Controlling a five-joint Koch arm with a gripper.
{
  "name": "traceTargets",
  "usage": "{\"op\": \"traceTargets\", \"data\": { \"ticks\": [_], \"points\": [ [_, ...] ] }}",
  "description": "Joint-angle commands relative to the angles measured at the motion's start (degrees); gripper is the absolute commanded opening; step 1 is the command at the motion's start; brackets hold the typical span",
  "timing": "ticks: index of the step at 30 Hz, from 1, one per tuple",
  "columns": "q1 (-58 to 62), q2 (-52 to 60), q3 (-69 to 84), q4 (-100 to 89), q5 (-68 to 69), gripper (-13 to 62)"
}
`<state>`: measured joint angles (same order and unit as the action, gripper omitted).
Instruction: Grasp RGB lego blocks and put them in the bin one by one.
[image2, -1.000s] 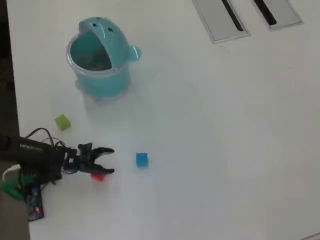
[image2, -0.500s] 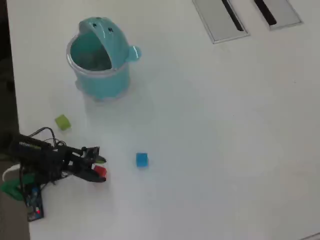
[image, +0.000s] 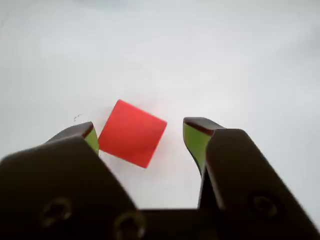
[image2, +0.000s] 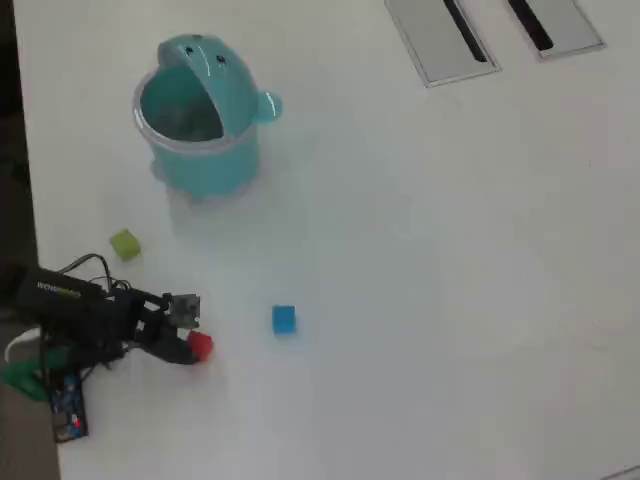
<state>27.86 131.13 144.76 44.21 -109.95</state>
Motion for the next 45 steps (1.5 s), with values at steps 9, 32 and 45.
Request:
{"op": "traceTargets", "data": {
  "ticks": [9, 32, 45],
  "points": [
    [0.0, 0.7, -2.0, 2.5, -0.5, 30.5],
    [-8.3, -4.6, 0.7, -0.4, 15.5, 30.8],
    [-8.1, -18.5, 0.3, -16.7, 18.9, 29.1]
  ]
}}
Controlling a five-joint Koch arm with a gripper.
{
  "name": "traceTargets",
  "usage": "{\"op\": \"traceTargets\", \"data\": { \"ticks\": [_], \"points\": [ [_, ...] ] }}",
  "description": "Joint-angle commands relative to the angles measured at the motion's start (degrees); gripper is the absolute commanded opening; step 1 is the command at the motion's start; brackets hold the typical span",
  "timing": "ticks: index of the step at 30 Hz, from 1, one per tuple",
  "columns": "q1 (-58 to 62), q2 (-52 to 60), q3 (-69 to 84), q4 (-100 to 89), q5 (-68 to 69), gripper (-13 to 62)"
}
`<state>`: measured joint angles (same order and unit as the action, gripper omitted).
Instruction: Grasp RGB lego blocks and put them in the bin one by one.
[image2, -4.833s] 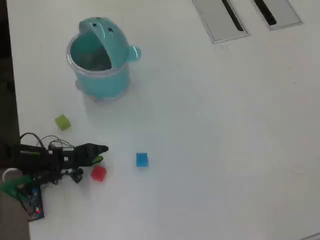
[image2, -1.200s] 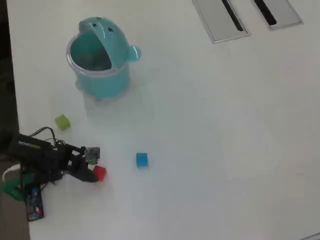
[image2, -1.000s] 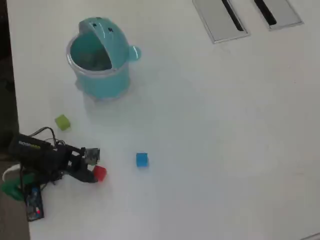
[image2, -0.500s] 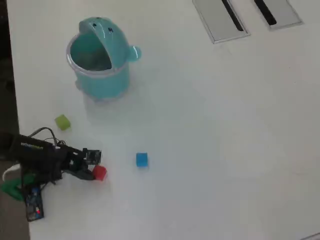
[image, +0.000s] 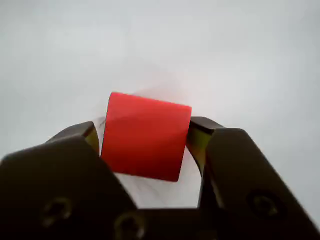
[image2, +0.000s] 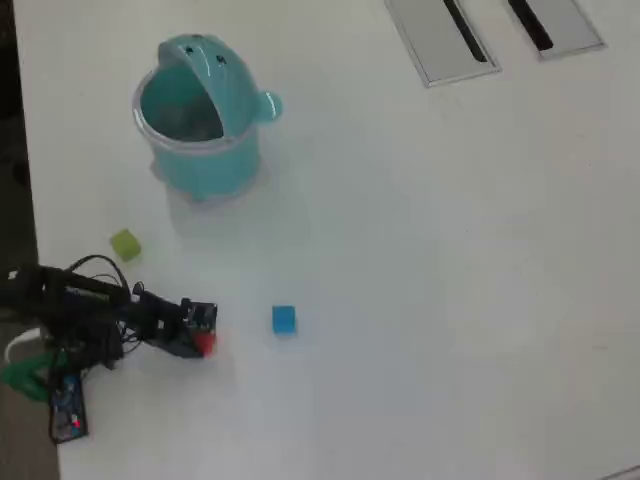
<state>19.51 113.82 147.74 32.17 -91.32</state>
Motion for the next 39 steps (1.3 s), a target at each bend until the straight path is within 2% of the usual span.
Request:
{"op": "traceTargets", "data": {
  "ticks": [1, 9, 14, 24, 30, 37, 39],
  "points": [
    [0.9, -1.8, -2.7, -5.5, 0.3, 27.8],
    [2.6, -0.3, -2.5, -5.4, 0.3, 16.4],
    [-0.9, 4.6, -3.7, -5.4, 1.2, 16.4],
    [-16.7, 18.1, -1.8, -11.8, 16.0, 16.2],
    [-23.6, 21.5, -2.5, -15.1, 21.4, 12.7],
    [-28.9, 21.7, -8.3, -16.1, 22.6, 12.7],
    [-35.0, 21.8, -17.6, -16.3, 22.4, 12.7]
  ]
}}
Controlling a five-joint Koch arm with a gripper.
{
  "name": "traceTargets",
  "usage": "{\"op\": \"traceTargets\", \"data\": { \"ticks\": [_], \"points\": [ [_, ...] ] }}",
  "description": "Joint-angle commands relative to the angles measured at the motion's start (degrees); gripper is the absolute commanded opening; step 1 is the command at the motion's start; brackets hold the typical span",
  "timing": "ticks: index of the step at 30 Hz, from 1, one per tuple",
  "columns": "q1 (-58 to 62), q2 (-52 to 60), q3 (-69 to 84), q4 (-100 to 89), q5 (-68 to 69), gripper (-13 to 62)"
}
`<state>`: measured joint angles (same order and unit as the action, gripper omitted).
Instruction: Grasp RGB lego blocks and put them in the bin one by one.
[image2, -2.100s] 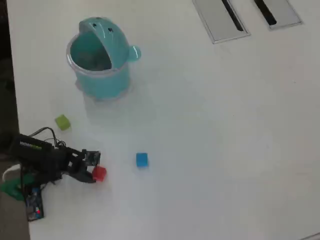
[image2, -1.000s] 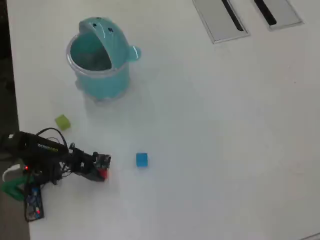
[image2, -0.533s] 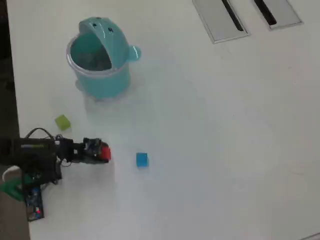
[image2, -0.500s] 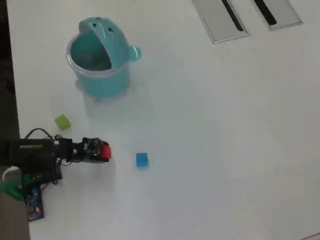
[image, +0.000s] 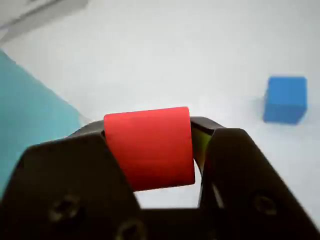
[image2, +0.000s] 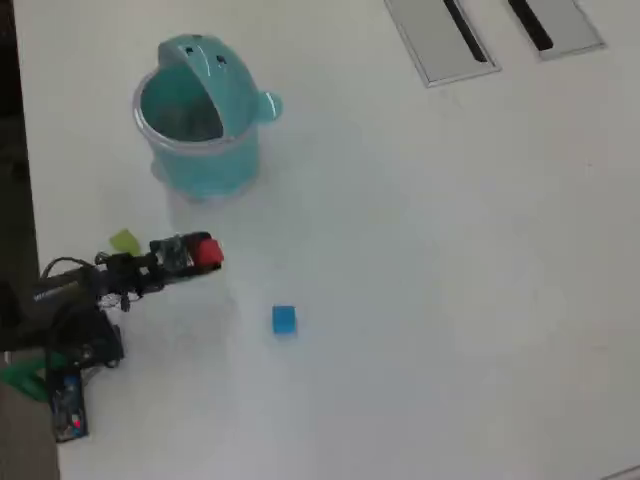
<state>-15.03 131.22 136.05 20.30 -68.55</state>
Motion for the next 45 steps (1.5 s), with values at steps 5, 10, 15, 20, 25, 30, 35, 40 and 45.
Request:
{"op": "traceTargets", "data": {
  "ticks": [5, 10, 15, 20, 25, 30, 35, 40, 45],
  "points": [
    [-9.4, 4.2, -17.3, -4.7, -1.2, 12.6],
    [-14.1, 3.6, -21.4, -6.9, -3.3, 12.6],
    [-23.4, -1.8, -26.4, -11.1, -5.4, 4.0],
    [-34.7, -13.7, -38.4, -6.2, -15.8, 4.0],
    [-37.1, -23.7, -48.1, -4.2, -19.7, 4.0],
    [-39.3, -33.5, -54.6, -4.4, -22.3, 4.0],
    [-40.8, -44.4, -62.4, -5.7, -22.8, 4.0],
    [-40.3, -50.9, -68.6, -6.0, -22.9, 4.0],
    [-39.3, -56.3, -73.3, -6.8, -28.9, 15.8]
  ]
}}
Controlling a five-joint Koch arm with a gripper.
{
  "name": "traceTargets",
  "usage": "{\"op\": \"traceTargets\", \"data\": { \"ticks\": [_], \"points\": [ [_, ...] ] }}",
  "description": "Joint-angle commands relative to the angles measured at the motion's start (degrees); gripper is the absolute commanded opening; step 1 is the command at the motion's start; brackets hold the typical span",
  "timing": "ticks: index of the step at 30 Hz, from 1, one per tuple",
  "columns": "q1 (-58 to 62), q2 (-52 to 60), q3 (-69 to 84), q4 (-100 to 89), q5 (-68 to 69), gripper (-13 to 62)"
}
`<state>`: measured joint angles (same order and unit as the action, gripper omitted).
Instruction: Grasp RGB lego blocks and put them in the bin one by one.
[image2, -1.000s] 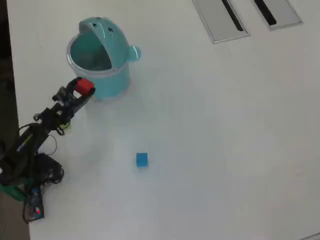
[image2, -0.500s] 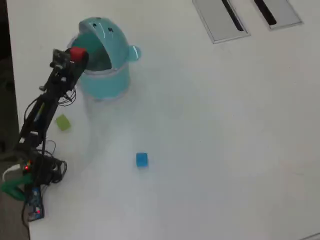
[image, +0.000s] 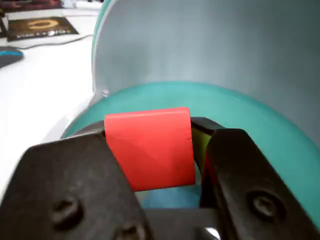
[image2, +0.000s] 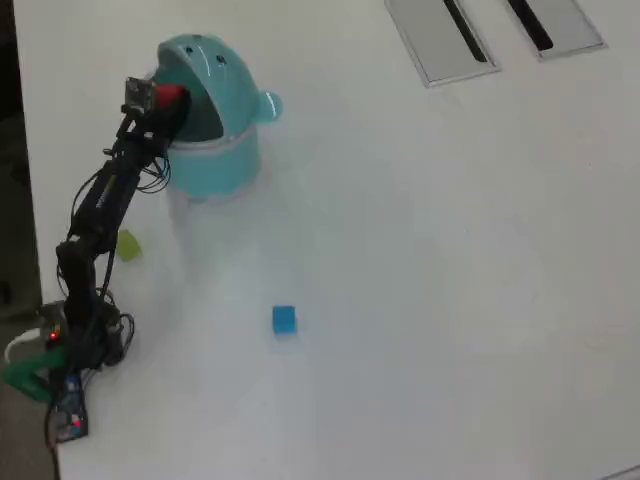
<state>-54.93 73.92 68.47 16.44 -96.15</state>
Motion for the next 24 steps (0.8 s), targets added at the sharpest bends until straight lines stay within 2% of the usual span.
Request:
{"op": "traceTargets", "data": {
  "ticks": [1, 4, 8, 11, 17, 24],
  "points": [
    [0.8, 1.0, -5.8, -2.9, -2.0, 17.9],
    [1.2, 1.2, -5.8, -2.9, -6.2, 23.4],
    [1.2, 2.6, -5.8, -2.2, -6.3, 24.3],
    [1.2, 4.3, -5.8, -1.0, -7.2, 28.6],
    [1.2, 9.8, -5.7, 7.3, -8.1, 29.3],
    [1.1, 20.7, 1.3, 16.1, -6.4, 29.2]
  ]
}}
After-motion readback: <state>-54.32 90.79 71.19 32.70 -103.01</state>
